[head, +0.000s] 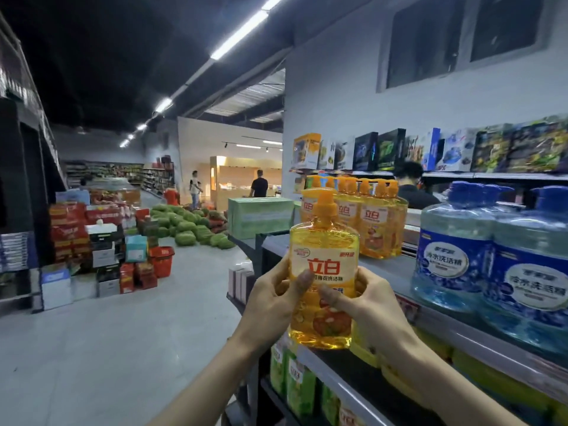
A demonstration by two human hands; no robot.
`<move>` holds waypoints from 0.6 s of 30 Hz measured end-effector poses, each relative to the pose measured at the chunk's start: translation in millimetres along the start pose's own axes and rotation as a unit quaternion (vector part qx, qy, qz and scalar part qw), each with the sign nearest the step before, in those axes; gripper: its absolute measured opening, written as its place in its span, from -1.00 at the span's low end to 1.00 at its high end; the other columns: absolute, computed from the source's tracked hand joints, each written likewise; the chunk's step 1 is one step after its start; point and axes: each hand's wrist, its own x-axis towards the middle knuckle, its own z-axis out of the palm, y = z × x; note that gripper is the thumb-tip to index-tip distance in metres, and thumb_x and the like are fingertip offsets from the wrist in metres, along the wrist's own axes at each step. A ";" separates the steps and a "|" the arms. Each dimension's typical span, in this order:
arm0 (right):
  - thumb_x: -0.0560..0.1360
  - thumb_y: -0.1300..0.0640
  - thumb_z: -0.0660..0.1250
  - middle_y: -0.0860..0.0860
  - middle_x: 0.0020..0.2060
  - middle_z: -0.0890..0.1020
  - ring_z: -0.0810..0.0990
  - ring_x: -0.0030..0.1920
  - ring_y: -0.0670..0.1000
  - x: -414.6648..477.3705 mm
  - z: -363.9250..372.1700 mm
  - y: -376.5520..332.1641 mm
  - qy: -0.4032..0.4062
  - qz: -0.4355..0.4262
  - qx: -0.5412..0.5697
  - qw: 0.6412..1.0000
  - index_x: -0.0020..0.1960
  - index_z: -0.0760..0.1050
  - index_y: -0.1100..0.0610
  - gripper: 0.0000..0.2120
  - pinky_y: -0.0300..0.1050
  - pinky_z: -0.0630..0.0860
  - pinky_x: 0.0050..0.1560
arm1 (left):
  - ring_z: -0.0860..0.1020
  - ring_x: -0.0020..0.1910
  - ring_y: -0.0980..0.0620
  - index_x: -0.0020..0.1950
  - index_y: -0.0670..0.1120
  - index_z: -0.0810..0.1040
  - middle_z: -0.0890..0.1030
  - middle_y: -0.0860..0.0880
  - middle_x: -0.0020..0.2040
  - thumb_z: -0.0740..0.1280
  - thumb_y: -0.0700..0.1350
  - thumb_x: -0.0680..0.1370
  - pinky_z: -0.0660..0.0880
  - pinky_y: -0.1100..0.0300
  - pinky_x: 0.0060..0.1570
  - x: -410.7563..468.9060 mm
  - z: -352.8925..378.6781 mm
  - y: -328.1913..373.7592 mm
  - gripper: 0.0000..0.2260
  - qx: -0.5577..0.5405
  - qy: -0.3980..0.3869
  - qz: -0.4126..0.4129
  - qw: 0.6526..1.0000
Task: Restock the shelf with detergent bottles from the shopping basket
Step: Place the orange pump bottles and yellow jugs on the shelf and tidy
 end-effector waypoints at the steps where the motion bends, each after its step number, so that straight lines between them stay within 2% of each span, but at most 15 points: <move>1: 0.30 -0.12 0.63 -0.09 0.07 0.77 0.76 0.08 -0.05 12.4 -0.4 4.7 0.006 -0.003 -0.004 1.000 0.28 0.56 0.01 -0.39 0.07 0.69 0.16 | 0.68 0.25 0.03 0.46 0.04 0.53 0.72 0.03 0.25 0.33 0.07 0.63 0.66 -0.01 0.21 13.3 -3.3 -6.8 -0.61 -0.001 -0.008 0.001 1.000; 5: 0.30 -0.11 0.63 -0.15 0.04 0.76 0.76 0.05 -0.10 64.9 -4.4 20.6 0.045 -0.026 -0.018 0.999 0.27 0.54 -0.02 -0.40 -0.07 0.72 0.03 | 0.67 0.27 0.06 0.50 0.10 0.46 0.70 0.06 0.28 0.29 0.10 0.65 0.65 -0.04 0.23 72.3 -11.7 -32.0 -0.59 0.004 -0.054 0.003 0.999; 7: 0.30 -0.10 0.63 -0.13 0.04 0.77 0.76 0.04 -0.09 93.9 -8.8 28.2 0.064 -0.042 -0.018 0.997 0.27 0.54 0.00 -0.40 -0.07 0.73 0.01 | 0.67 0.28 0.06 0.53 0.15 0.43 0.69 0.07 0.29 0.28 0.13 0.65 0.65 -0.03 0.23 106.8 -13.0 -41.7 -0.57 0.011 -0.070 0.011 0.997; 10: 0.35 -0.03 0.62 -0.09 0.04 0.77 0.77 0.04 -0.06 138.2 -18.1 35.1 0.081 -0.049 -0.007 0.996 0.27 0.54 0.02 -0.46 -0.06 0.73 0.01 | 0.66 0.27 0.07 0.52 0.20 0.42 0.66 0.05 0.32 0.27 0.14 0.66 0.67 0.10 0.12 154.0 -9.3 -51.0 -0.59 0.026 -0.072 0.030 0.997; 13: 0.41 -0.01 0.62 -0.06 0.05 0.76 0.77 0.02 -0.09 187.3 -29.7 39.1 0.088 -0.055 -0.030 0.994 0.26 0.52 0.00 -0.52 -0.12 0.72 -0.04 | 0.68 0.20 0.17 0.42 0.26 0.47 0.69 0.19 0.20 0.24 0.13 0.68 0.67 0.21 -0.02 199.0 -5.4 -56.1 -0.70 0.031 -0.075 0.027 0.996; 15: 0.43 -0.01 0.63 -0.07 0.06 0.75 0.77 0.02 -0.07 221.7 -36.9 46.2 0.093 -0.050 -0.052 0.993 0.26 0.51 0.00 -0.51 -0.05 0.73 0.02 | 0.70 0.09 0.25 0.39 0.21 0.49 0.72 0.27 0.08 0.23 0.10 0.69 0.66 0.26 -0.12 229.7 -4.3 -64.8 -0.73 0.010 -0.073 0.018 0.997; 18: 0.45 -0.01 0.63 -0.07 0.06 0.74 0.76 0.02 -0.06 264.6 -42.4 60.7 0.108 -0.040 -0.075 0.990 0.30 0.49 0.05 -0.48 0.05 0.74 0.06 | 0.72 0.10 0.16 0.42 0.14 0.52 0.73 0.16 0.14 0.28 0.18 0.60 0.68 0.17 -0.11 265.5 -1.2 -82.9 -0.60 -0.013 -0.042 0.002 0.999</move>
